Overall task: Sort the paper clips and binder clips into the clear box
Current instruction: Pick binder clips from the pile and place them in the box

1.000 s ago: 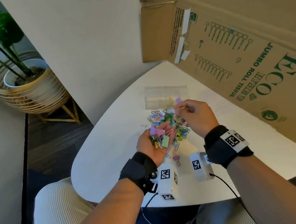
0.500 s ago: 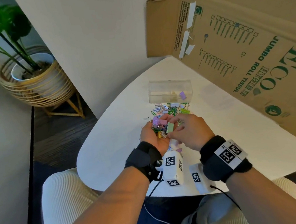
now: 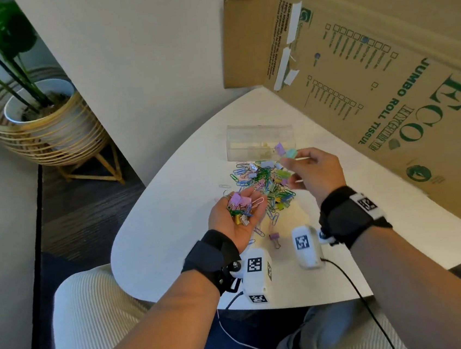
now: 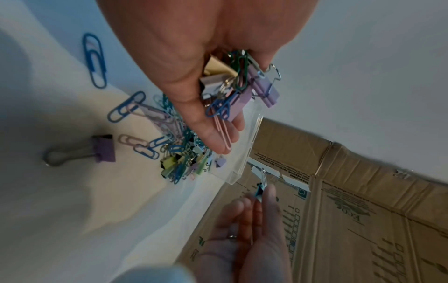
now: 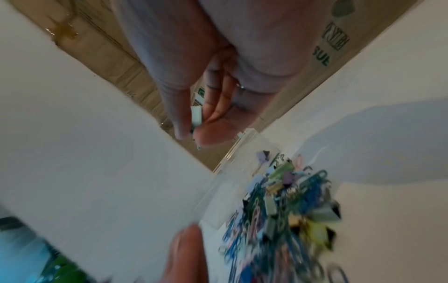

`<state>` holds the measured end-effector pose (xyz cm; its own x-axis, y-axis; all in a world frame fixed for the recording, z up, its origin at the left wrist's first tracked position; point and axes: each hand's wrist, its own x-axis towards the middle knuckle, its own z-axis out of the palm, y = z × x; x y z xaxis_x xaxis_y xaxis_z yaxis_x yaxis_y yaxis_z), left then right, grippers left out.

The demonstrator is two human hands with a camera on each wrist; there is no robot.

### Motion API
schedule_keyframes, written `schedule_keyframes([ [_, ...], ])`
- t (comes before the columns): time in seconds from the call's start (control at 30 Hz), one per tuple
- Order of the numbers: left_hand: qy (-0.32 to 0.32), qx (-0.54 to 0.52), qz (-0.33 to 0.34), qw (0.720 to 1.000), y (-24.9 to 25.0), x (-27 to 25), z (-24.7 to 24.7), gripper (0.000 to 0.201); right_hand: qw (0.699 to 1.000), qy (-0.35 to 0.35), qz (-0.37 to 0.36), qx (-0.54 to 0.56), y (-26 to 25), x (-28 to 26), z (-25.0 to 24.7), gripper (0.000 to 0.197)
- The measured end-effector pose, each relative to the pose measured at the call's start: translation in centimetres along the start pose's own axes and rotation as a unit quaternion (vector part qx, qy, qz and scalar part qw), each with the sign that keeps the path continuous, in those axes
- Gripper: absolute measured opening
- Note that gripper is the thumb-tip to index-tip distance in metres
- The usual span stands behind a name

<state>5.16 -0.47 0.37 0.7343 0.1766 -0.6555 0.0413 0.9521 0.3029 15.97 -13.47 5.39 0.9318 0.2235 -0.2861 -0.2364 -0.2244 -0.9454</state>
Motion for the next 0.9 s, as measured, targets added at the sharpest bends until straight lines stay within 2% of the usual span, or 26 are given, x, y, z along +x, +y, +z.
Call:
schedule_keyframes([
  [0.1,0.01,0.004,-0.004,1.0,-0.3,0.0,-0.3,0.037,0.999,0.028,0.013,-0.014,-1.2,3.3,0.3,0.02],
  [0.2,0.006,0.017,-0.005,1.0,-0.3,0.0,-0.2,0.039,0.999,0.015,0.032,-0.033,-1.9,5.8,0.7,0.015],
  [0.23,0.003,0.021,-0.004,1.0,-0.3,0.0,-0.1,0.04,0.998,0.007,0.041,-0.056,-1.9,6.4,0.8,0.024],
  [0.3,-0.002,0.022,-0.003,1.0,-0.2,0.0,-0.2,0.042,0.99,-0.002,0.04,-0.134,-1.5,7.2,0.8,0.052],
  [0.33,-0.004,0.021,-0.002,1.0,-0.1,0.1,-0.2,0.042,0.983,-0.003,0.021,-0.181,-1.4,7.2,0.8,0.057],
  [0.43,0.0,0.027,0.003,1.0,0.2,0.3,-0.1,0.038,0.971,-0.022,-0.055,-0.23,-1.8,4.9,0.9,0.035],
  [0.53,-0.004,0.038,0.006,0.999,0.3,0.3,0.4,0.033,0.948,-0.116,-0.127,-0.268,-2.1,1.1,1.5,0.02],
  [0.6,-0.014,0.042,0.015,0.999,0.1,0.2,0.8,0.029,0.916,-0.181,-0.165,-0.319,-2.1,-1.2,2.1,0.025],
  [0.67,-0.022,0.051,0.022,0.998,-0.2,0.1,1.0,0.031,0.891,-0.214,-0.183,-0.357,-1.8,-2.4,2.6,0.035],
  [0.77,-0.025,0.073,0.026,0.997,-0.4,-0.1,1.3,0.033,0.874,-0.23,-0.209,-0.372,-1.3,-3.1,3.3,0.037],
  [0.83,-0.019,0.082,0.027,0.996,-0.3,-0.3,1.5,0.03,0.866,-0.225,-0.235,-0.38,-0.8,-3.3,3.6,0.028],
  [0.9,-0.017,0.089,0.028,0.996,-0.1,-0.4,1.5,0.03,0.872,-0.211,-0.248,-0.367,-0.6,-3.4,3.6,0.02],
])
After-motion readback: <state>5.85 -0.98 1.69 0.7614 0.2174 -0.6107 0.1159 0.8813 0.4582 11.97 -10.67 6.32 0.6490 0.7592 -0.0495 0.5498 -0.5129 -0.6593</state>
